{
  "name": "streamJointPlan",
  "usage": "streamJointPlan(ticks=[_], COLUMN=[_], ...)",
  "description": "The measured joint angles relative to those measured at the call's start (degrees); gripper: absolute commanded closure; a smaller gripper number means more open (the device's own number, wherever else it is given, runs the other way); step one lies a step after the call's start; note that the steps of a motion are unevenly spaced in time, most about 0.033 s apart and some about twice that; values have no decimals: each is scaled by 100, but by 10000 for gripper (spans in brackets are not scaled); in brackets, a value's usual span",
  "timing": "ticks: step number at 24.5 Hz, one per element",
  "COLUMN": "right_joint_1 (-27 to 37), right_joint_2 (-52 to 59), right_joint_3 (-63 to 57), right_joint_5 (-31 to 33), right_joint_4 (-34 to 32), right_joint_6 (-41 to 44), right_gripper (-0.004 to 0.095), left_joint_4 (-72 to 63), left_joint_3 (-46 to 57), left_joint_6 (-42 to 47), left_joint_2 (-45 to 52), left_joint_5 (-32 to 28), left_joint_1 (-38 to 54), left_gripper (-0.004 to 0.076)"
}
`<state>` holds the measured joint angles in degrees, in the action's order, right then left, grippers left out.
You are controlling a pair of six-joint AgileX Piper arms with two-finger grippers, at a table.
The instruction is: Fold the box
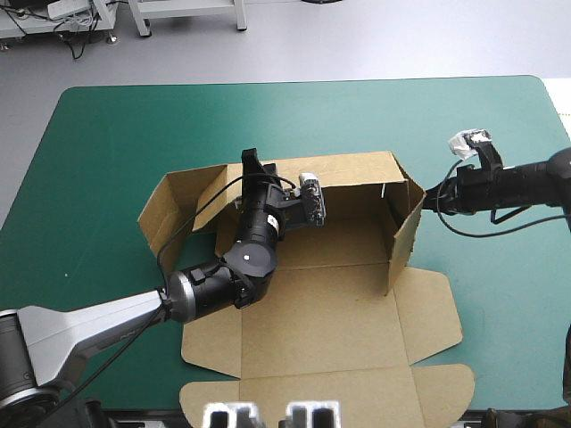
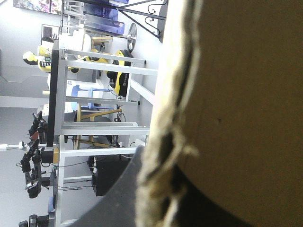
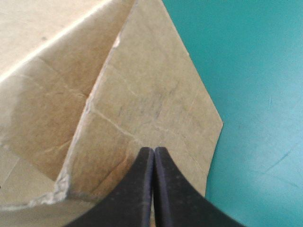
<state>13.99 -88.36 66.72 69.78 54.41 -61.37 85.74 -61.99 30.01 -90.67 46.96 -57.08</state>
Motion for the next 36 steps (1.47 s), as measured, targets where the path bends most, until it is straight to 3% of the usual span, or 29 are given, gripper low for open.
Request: streamJointPlan(ticks=[5,11,19,21,30,36], right_joint_1=[406,505,505,510,508,-238], right_joint_2=[60,60,85,97,104,104], right_joint_3=[-812,-1283,-1317,-1317,-1317,-1317], right_joint_5=[-103,-183,-183,-183,-183,-232], right_joint_4=[897,1026,675,640,494,579], right_joint_6=[-1353,-2362,-2417,-2417,-2423,-2466], right_gripper=[932,898,531,481,466,467], left_joint_4=[-38,-43,-50,-55,-57,-62], left_joint_3=[0,0,0,0,0,0], left_joint_6=[6,11,11,11,11,0], left_joint_2=[0,0,0,0,0,0], left_joint_5=[-4,-11,-11,-11,-4,-4], left_joint_1=[0,0,0,0,0,0], left_gripper=[734,734,734,734,734,734])
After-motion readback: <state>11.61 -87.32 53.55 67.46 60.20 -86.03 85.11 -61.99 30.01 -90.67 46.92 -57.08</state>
